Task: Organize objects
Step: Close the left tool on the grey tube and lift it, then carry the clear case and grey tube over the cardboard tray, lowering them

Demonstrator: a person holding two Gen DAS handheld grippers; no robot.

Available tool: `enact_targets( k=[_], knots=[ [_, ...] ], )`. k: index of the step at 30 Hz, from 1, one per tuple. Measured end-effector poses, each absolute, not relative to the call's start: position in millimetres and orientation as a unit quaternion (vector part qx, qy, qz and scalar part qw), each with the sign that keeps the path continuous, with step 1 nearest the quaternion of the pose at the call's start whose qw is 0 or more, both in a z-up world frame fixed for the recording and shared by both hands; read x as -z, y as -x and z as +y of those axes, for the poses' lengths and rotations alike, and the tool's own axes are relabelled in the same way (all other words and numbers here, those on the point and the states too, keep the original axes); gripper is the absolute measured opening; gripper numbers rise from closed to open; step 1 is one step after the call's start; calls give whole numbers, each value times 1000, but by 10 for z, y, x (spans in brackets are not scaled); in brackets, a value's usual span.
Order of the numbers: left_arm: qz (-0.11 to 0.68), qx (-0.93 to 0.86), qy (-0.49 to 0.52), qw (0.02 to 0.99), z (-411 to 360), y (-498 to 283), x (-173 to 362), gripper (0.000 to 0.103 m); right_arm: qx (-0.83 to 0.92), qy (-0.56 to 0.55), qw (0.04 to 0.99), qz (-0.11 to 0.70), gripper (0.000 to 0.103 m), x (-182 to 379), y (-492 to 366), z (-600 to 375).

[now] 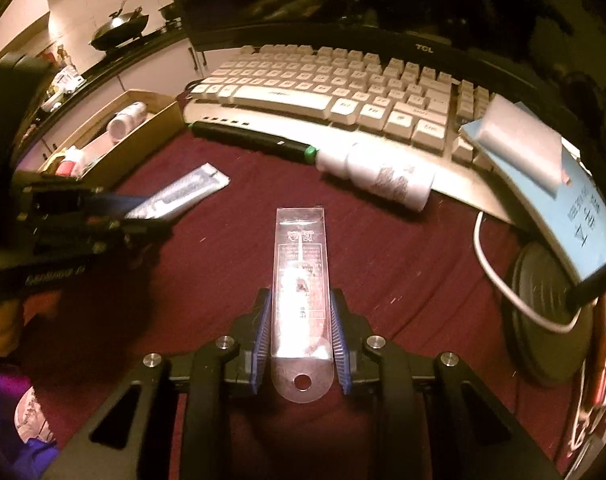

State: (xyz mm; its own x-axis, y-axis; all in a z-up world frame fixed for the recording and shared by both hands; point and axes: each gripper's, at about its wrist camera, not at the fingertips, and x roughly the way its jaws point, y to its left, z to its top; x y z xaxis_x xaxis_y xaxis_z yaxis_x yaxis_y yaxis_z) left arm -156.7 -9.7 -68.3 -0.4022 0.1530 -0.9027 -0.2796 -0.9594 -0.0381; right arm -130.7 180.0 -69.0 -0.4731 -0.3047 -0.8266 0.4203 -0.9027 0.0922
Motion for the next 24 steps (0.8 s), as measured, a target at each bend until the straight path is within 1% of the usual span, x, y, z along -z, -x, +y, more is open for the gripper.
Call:
enact_targets(
  k=[7, 12, 17, 20, 24],
  knots=[
    [53, -837, 534, 111, 13, 1215, 664, 28, 851, -472, 224, 52, 28, 682, 1089, 1700],
    [75, -836, 533, 106, 85, 1289, 673, 30, 850, -471, 228, 66, 28, 689, 997, 1601],
    [73, -845, 519, 105, 96, 1290, 690, 30, 850, -472, 226, 63, 28, 692, 980, 1607],
    [63, -851, 512, 97, 63, 1211, 684, 29, 851, -472, 223, 62, 28, 691, 982, 1598],
    [17, -861, 500, 90, -65, 1093, 614, 29, 848, -470, 239, 48, 28, 650, 942, 1568]
  ],
)
